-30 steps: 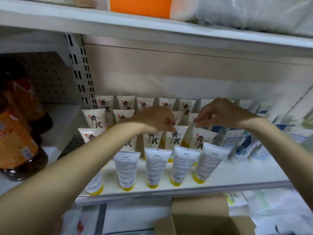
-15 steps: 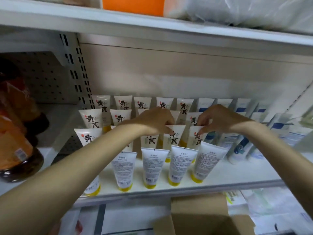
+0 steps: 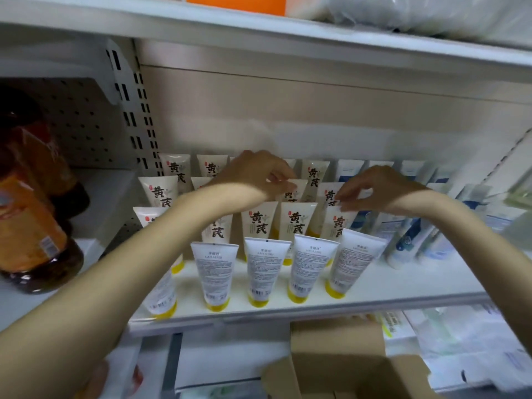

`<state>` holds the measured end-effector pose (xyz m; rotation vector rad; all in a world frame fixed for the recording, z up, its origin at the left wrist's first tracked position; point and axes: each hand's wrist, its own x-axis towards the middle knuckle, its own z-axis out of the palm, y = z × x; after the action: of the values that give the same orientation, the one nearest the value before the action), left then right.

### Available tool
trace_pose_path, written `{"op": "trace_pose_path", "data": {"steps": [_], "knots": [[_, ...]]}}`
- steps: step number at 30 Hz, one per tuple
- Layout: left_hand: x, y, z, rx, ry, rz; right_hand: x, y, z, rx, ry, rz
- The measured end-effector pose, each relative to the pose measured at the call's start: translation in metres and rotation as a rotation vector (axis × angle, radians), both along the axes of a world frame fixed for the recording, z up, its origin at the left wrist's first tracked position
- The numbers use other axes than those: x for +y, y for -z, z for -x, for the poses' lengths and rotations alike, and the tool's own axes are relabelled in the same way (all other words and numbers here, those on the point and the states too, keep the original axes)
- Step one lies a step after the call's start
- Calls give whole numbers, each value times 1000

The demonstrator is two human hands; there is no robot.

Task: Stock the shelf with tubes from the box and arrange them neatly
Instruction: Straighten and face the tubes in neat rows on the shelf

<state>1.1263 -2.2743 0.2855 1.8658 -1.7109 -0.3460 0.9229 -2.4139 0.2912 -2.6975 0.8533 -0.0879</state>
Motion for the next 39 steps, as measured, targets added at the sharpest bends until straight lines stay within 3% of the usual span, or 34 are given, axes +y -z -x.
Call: {"op": "trace_pose_path", "data": {"steps": [4,10,17,24,33,39], "knots": [[50,0,-11,123,-88,114,16,-17,-6,-151,9,42],[131,16,-30,32,-279,175,74,-25,-45,-235,-138,46],[169,50,-49,144,-483,168,133,-4,-93,-111,-307,88],[169,75,-55,303,-493,100,144,12,-115,-25,-302,137],[176,92,-51,305,-575,62,146,26,-117,-40,-240,62],[174,91,-37,273,-681,111,144,27,-125,-14,-348,40]]}}
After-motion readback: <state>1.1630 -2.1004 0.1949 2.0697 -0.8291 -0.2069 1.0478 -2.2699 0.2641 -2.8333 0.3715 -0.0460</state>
